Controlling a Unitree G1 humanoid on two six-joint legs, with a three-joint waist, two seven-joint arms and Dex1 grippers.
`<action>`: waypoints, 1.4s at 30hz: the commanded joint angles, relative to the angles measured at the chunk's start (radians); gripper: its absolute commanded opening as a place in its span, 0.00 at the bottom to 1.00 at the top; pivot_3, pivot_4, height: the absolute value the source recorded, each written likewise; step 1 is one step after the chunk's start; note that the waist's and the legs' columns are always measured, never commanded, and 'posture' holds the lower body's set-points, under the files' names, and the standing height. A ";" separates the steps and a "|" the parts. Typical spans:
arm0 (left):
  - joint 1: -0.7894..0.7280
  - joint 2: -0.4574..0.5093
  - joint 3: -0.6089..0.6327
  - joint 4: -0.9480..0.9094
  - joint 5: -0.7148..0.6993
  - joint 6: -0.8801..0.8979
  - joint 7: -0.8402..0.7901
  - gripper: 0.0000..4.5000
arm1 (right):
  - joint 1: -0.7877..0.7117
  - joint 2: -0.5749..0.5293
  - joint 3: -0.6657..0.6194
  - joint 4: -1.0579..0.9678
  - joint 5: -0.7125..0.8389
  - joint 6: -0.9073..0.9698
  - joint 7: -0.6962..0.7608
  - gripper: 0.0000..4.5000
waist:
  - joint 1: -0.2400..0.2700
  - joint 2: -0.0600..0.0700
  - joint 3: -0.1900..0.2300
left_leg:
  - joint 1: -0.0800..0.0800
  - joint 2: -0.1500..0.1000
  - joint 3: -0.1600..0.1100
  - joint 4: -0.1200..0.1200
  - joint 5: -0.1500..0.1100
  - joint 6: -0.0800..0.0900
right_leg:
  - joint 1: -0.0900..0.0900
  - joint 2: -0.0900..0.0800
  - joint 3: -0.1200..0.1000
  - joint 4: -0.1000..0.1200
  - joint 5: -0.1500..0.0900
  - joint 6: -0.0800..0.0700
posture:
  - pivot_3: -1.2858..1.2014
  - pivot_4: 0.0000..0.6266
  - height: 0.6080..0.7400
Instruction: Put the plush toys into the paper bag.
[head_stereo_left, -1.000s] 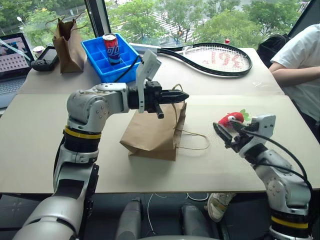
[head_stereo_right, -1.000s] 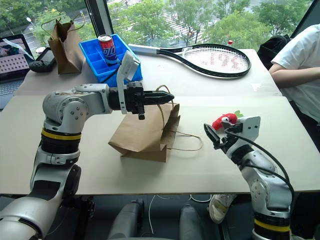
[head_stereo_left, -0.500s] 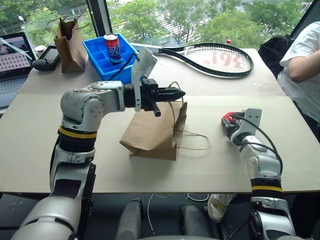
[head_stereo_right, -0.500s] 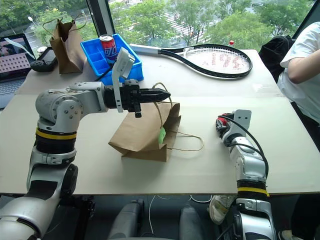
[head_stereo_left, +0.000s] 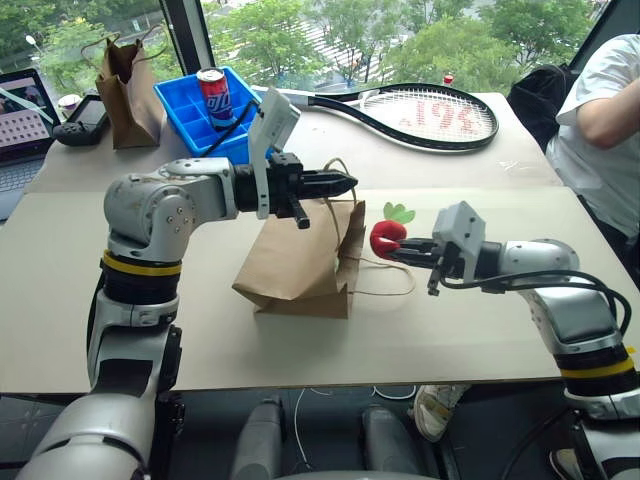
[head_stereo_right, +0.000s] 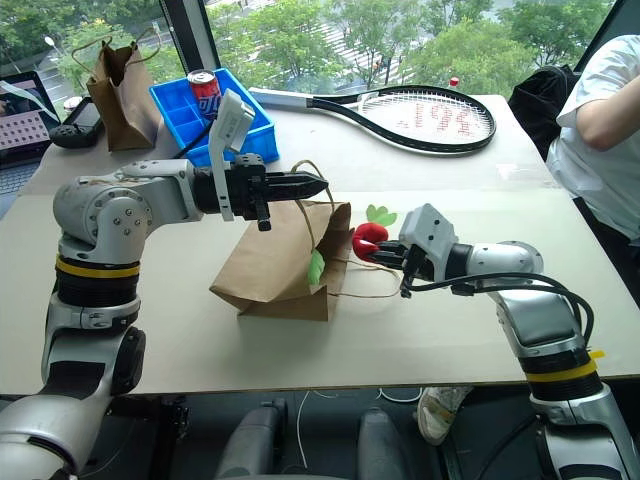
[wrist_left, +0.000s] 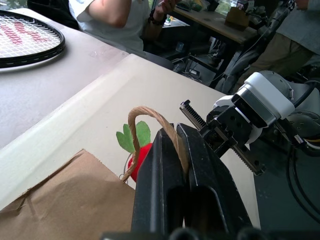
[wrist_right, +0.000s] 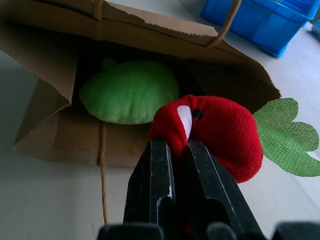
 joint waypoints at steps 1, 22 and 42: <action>-0.023 -0.001 0.030 -0.056 -0.035 0.025 0.012 0.00 | -0.085 0.073 0.059 0.078 -0.024 -0.049 0.038 0.00 | 0.002 0.000 0.000 | 0.000 0.000 0.000 0.000 0.000 0.000 | 0.000 0.000 0.000 0.000 0.000 0.000 | 0.52 0.24 1.00; -0.006 0.006 0.076 -0.151 -0.115 0.103 0.091 0.00 | -0.128 0.552 -0.040 0.357 -0.007 -0.026 -0.297 0.27 | 0.015 0.000 0.000 | 0.000 0.000 -0.001 -0.003 0.001 -0.002 | -0.002 0.001 0.000 0.002 0.004 -0.007 | 0.52 0.24 1.00; -0.030 0.033 0.068 -0.083 -0.079 0.025 0.075 0.00 | 0.018 0.287 -0.156 0.057 0.088 0.269 -0.282 0.97 | 0.017 0.000 0.000 | 0.000 0.000 0.000 -0.005 0.002 -0.003 | -0.003 0.001 0.000 0.000 0.004 -0.007 | 0.52 0.24 1.00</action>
